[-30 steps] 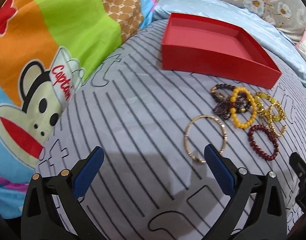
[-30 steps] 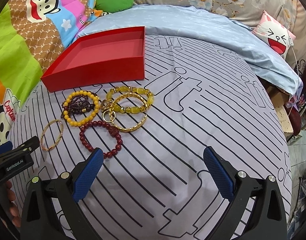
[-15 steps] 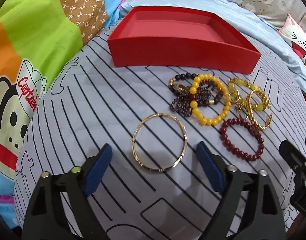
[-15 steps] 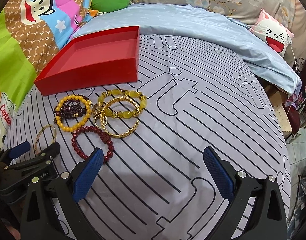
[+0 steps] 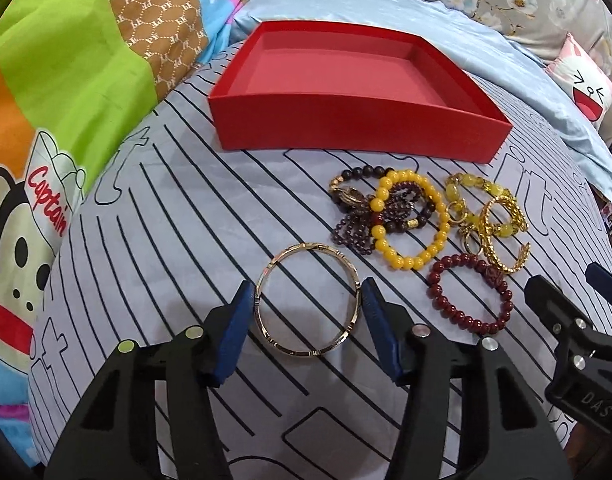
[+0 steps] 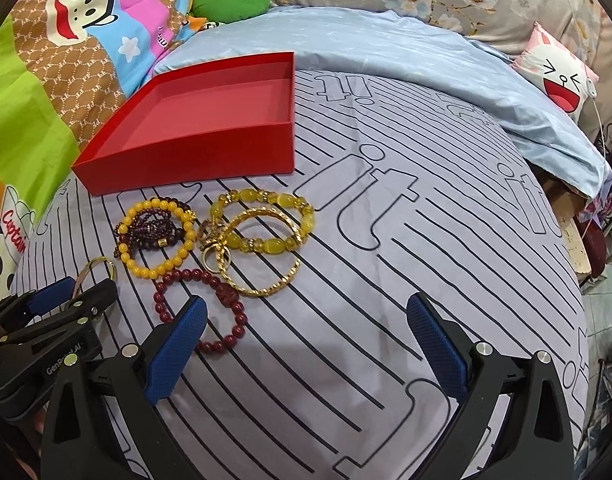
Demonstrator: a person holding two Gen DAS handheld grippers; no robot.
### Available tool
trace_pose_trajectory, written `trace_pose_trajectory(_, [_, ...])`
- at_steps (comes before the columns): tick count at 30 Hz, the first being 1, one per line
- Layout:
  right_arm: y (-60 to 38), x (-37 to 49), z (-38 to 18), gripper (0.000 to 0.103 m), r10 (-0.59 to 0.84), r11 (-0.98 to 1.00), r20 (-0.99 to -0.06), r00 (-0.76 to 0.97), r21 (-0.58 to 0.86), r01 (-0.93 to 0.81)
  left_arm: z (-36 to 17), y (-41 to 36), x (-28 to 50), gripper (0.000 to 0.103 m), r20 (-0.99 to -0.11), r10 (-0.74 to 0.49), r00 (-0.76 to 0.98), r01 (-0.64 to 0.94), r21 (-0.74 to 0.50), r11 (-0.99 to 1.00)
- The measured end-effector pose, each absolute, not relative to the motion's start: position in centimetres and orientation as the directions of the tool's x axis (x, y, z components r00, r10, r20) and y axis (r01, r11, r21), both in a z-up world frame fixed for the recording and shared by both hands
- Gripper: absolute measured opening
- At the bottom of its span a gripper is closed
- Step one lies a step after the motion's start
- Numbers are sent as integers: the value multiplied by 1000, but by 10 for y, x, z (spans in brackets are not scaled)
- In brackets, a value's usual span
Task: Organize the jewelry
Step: 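Lower the left tool onto the thin rose-gold bangle and grasp it, then grasp the twisted gold bangle with the right tool while the left tool holds its bangle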
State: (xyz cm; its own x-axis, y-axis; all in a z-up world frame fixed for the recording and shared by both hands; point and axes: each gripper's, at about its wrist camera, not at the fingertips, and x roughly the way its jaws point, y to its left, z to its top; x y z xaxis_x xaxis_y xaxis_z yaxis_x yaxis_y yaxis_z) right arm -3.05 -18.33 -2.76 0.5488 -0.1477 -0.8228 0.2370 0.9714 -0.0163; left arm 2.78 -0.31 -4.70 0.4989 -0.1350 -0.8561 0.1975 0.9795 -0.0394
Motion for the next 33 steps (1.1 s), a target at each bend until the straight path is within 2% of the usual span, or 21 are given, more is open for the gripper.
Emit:
trace_pose_trajectory(10, [-179, -15, -36, 95, -84, 977, -830, 551, 40, 210, -45, 7, 32, 53, -854, -100, 511, 161, -20, 987])
trace_pose_trajectory(13, [-180, -11, -39, 87, -74, 976, -833, 548, 53, 212, -45, 9, 33, 53, -854, -99, 511, 157, -20, 987])
trace_pose_trajectory(24, [-180, 8, -48, 73, -66, 976, -837, 543, 58, 208, -49, 9, 40, 53, -860, -102, 500, 156, -26, 987])
trace_pose_trajectory(30, [-178, 13, -51, 55, -75, 982, -828, 555, 34, 185, -49, 7, 41, 53, -860, -102, 499, 159, -24, 987])
trace_pose_trajectory(33, [-178, 11, -50, 55, -61, 983, -827, 560, 48, 178, -49, 6, 40, 53, -860, -101, 500, 159, -24, 987])
